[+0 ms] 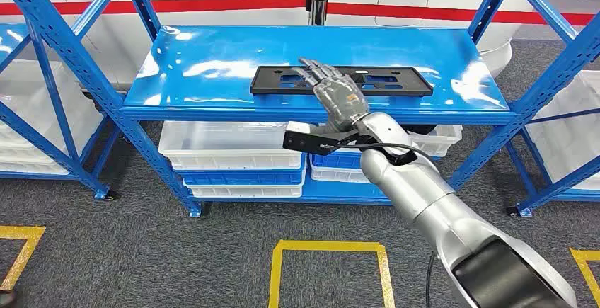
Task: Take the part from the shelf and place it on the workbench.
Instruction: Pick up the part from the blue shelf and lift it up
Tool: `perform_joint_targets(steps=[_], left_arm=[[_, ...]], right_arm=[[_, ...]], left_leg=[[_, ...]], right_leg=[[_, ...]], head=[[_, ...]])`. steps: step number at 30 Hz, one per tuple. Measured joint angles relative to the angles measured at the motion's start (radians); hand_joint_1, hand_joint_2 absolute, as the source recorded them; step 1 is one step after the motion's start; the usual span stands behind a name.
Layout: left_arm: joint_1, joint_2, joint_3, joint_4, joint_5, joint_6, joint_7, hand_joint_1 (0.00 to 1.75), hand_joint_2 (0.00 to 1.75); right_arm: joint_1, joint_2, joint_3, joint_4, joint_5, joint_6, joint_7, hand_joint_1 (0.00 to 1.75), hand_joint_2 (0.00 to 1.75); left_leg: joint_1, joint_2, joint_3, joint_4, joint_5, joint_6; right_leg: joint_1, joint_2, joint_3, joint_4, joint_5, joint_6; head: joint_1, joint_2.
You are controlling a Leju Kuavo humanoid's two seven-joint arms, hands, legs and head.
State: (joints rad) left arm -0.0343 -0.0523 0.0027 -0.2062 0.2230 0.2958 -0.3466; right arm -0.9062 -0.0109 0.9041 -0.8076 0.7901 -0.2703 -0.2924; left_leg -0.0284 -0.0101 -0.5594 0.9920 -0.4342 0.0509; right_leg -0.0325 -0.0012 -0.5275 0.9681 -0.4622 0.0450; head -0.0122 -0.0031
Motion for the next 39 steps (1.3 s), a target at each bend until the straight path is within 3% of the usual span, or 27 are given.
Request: perform_joint_targets(steps=[7, 17, 24, 39], left_arm=[[-0.003, 0.0, -0.005, 0.002, -0.014, 0.007, 0.023, 0.0, 0.0], [-0.005, 0.0, -0.013, 0.006, -0.022, 0.007, 0.035, 0.0, 0.0], [-0.005, 0.0, -0.013, 0.006, -0.025, 0.021, 0.049, 0.0, 0.0], [-0.005, 0.002, -0.013, 0.006, -0.031, 0.021, 0.055, 0.0, 0.0]], right_arm=[[-0.012, 0.049, 0.063, 0.132, 0.049, 0.011, 0.06, 0.0, 1.75], [-0.03, 0.072, 0.084, 0.24, 0.068, -0.015, 0.098, 0.0, 1.75], [-0.06, 0.063, 0.056, 0.268, 0.055, -0.061, 0.105, 0.0, 1.75], [-0.093, 0.022, -0.02, 0.29, 0.087, -0.06, 0.129, 0.0, 1.75]], left_leg=[[0.0, 0.0, 0.0, 0.0, 0.0, 0.0], [0.0, 0.0, 0.0, 0.0, 0.0, 0.0], [0.0, 0.0, 0.0, 0.0, 0.0, 0.0], [0.0, 0.0, 0.0, 0.0, 0.0, 0.0]], right_leg=[[0.0, 0.0, 0.0, 0.0, 0.0, 0.0], [0.0, 0.0, 0.0, -0.001, 0.0, 0.0], [0.0, 0.0, 0.0, -0.001, 0.0, 0.0], [0.0, 0.0, 0.0, -0.001, 0.0, 0.0]], head=[[0.0, 0.0], [0.0, 0.0], [0.0, 0.0], [0.0, 0.0]])
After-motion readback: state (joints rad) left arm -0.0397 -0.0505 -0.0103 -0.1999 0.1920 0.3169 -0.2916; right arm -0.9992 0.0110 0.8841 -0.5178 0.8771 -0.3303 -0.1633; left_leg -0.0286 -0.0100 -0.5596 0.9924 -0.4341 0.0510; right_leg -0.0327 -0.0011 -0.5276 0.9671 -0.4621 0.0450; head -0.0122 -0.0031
